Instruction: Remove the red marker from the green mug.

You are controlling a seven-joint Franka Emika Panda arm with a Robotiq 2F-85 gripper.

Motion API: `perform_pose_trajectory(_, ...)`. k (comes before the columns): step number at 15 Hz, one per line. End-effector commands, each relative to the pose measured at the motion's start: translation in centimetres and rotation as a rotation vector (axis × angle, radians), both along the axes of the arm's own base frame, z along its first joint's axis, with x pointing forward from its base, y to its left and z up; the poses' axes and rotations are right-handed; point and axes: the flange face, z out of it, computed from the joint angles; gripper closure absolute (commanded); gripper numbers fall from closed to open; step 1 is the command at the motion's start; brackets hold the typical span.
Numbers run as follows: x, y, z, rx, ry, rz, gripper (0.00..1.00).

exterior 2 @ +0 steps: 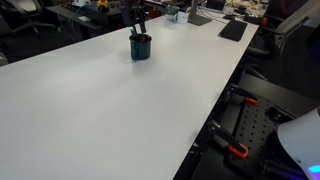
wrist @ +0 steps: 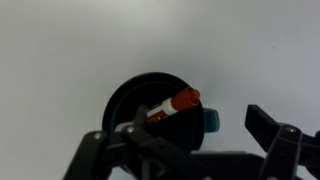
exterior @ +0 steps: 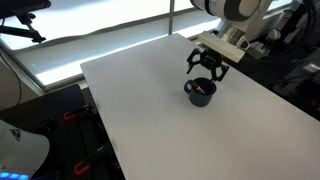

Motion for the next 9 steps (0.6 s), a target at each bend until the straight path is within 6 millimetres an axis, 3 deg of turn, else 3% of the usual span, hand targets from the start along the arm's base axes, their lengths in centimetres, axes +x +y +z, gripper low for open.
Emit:
perform_pose_trajectory(1, 0.11, -0.04, -0.18, 0.0, 0.001, 0.0, 0.0)
perform_pose_trajectory(9, 0.06, -0.07, -0.62, -0.005, 0.013, -0.009, 0.0)
